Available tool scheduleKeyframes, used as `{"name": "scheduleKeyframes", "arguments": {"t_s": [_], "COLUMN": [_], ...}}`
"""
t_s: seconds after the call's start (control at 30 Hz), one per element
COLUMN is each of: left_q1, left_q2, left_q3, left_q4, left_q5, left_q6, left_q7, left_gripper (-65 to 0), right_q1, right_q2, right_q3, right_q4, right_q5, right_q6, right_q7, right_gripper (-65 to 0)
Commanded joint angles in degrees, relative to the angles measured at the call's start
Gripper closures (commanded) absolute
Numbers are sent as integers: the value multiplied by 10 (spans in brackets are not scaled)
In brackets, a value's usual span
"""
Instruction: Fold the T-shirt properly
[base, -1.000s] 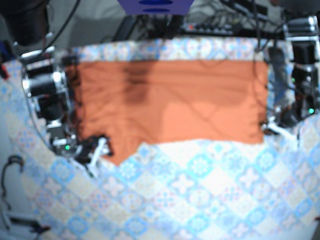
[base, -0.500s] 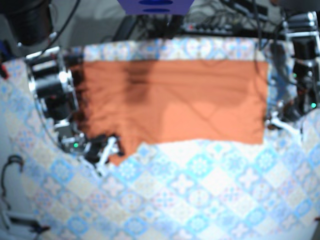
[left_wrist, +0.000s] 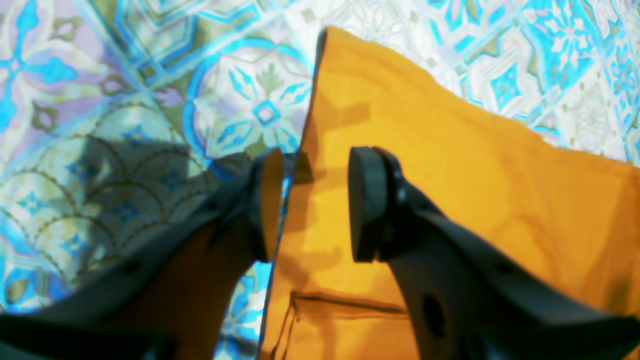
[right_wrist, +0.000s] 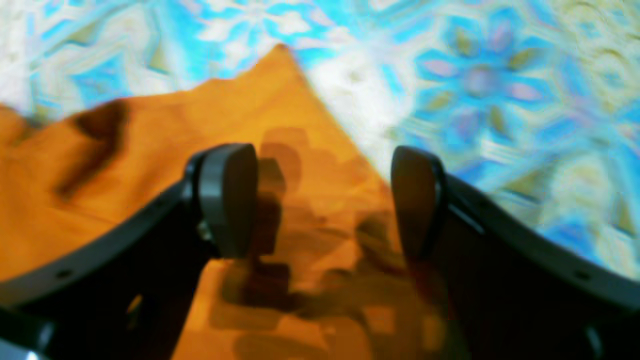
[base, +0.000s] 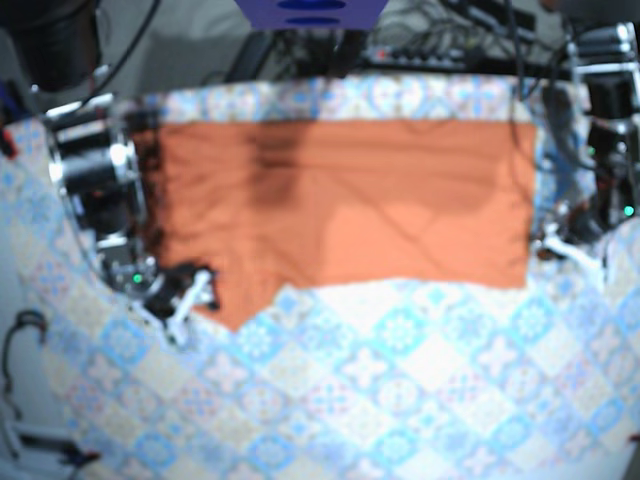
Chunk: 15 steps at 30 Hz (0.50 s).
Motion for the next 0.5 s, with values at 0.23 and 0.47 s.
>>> {"name": "scheduleKeyframes", "arguments": {"t_s": [0.23, 0.47], "left_q1": [-9, -8], "left_q2": [-15, -16], "left_q3": [-5, -5], "left_q4": [9, 9], "left_q5": [-7, -7], "left_q6": [-2, -2], "left_q7": [-8, -7], "left_gripper": [-224, -224], "right_q1": [18, 17], "right_q2": [4, 3], "right_q3": [0, 0], "right_q4": [7, 7], "right_q5": [5, 5], "right_q6": [1, 1], "right_q7": [11, 11], "right_gripper": [-405, -404]}}
